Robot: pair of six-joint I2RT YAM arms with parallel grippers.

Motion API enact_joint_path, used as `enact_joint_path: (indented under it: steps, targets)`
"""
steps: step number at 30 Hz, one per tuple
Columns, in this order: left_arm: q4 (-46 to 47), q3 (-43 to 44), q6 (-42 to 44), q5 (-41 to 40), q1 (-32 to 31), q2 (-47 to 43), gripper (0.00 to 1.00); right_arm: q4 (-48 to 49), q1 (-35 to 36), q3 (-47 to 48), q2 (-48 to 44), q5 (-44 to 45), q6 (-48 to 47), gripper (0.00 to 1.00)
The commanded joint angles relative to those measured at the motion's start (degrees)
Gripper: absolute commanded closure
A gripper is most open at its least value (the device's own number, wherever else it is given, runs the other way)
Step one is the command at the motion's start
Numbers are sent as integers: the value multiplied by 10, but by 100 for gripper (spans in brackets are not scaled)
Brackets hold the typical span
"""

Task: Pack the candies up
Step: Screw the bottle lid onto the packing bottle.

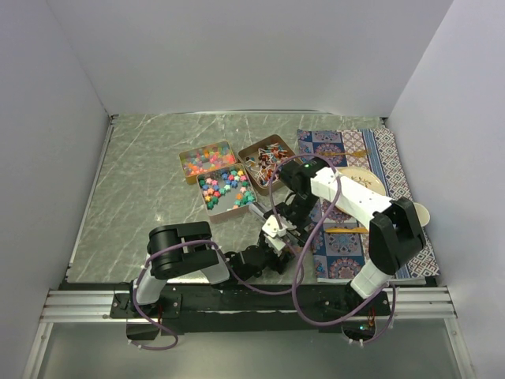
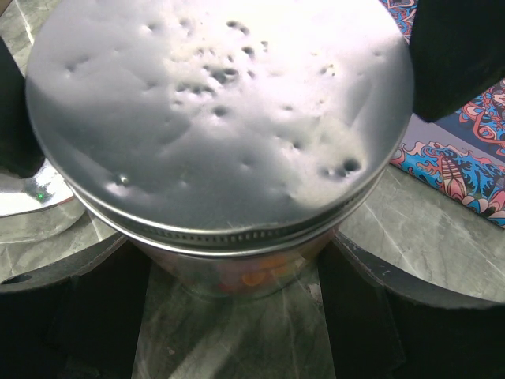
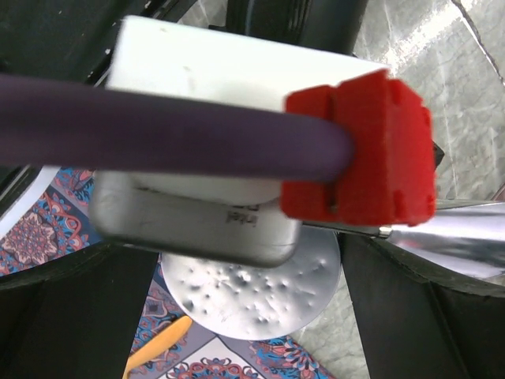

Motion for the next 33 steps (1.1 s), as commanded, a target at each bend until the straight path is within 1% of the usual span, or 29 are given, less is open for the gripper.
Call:
enact_joint_path:
  steps: [1,3,4,6,7,9,10,14,15,17,18,20,21,22,24,27,31,32,33]
  targets:
    - [-247,-41,-18,29,3,59,99,-10,1,-14,2,-6,48,3]
    - [-249,-42,-18,27,2,59,99,5,-3,-25,-2,6,65,9]
    - [-249,-41,-19,26,2,59,99,14,-6,-40,-9,7,91,13]
    - [-250,-41,-20,25,2,60,99,39,-13,-57,-18,3,118,18]
    - [-250,-40,-21,24,2,60,99,61,-14,-72,-30,-1,156,22]
    - [-252,-40,-23,21,2,62,99,78,-14,-89,-46,-18,196,23]
    - [-252,-39,-25,20,3,62,99,92,-15,-104,-60,-27,238,25]
    - [-253,-39,-26,18,2,61,99,133,-6,-137,-88,-60,353,26]
    - [-253,-40,-25,20,3,60,99,143,-3,-143,-93,-60,397,27]
    - [-251,-40,-25,18,2,60,99,180,9,-163,-105,-50,446,27]
    - [-251,-39,-25,18,3,59,99,192,12,-169,-108,-44,487,27]
    - [-251,-40,-25,16,3,60,99,224,17,-183,-117,-34,524,28]
    - [-251,-39,-25,14,2,61,99,238,17,-188,-123,-30,571,28]
    - [-251,-39,-25,13,2,61,99,264,18,-195,-124,-22,593,28]
    - [-251,-39,-23,13,3,60,99,275,18,-200,-129,-23,641,28]
    - [-251,-40,-22,12,-1,60,99,303,18,-209,-138,-26,681,27]
    - [-260,-39,-19,28,-1,59,99,321,18,-221,-146,-14,687,26]
    - [-270,-35,-15,42,0,56,92,323,18,-223,-147,-3,684,26]
    - [-278,-32,-15,49,-1,53,49,326,17,-225,-149,1,680,26]
